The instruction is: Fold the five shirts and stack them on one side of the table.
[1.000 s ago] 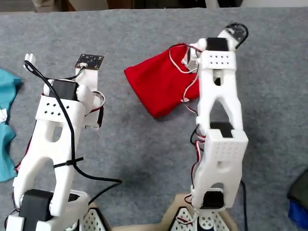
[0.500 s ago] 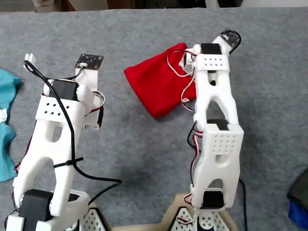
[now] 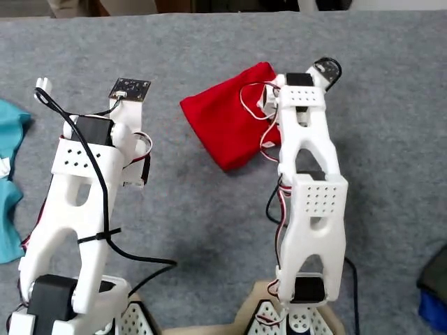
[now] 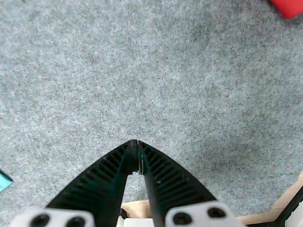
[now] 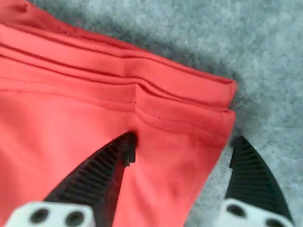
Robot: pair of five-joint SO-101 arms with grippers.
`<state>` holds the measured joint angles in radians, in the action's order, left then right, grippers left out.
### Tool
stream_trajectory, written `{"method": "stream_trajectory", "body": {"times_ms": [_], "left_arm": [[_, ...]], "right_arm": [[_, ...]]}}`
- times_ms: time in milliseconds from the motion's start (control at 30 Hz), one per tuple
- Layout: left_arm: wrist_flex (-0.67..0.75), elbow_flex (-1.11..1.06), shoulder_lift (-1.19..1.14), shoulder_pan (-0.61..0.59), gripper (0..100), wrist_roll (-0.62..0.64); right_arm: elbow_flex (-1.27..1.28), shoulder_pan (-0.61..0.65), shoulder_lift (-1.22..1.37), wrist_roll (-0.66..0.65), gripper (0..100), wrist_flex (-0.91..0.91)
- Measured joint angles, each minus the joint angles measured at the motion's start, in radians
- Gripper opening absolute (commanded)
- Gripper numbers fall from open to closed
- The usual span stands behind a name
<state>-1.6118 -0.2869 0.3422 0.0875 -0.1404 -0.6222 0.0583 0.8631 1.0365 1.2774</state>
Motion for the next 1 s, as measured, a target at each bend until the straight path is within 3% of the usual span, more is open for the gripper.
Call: {"method": "stream_trajectory", "body": {"times_ms": [1000], "left_arm": [[0.000, -0.003, 0.000, 0.000, 2, 0.000]], "right_arm": [[-0.201, 0.063, 0.115, 0.005, 31.4, -0.009]]}}
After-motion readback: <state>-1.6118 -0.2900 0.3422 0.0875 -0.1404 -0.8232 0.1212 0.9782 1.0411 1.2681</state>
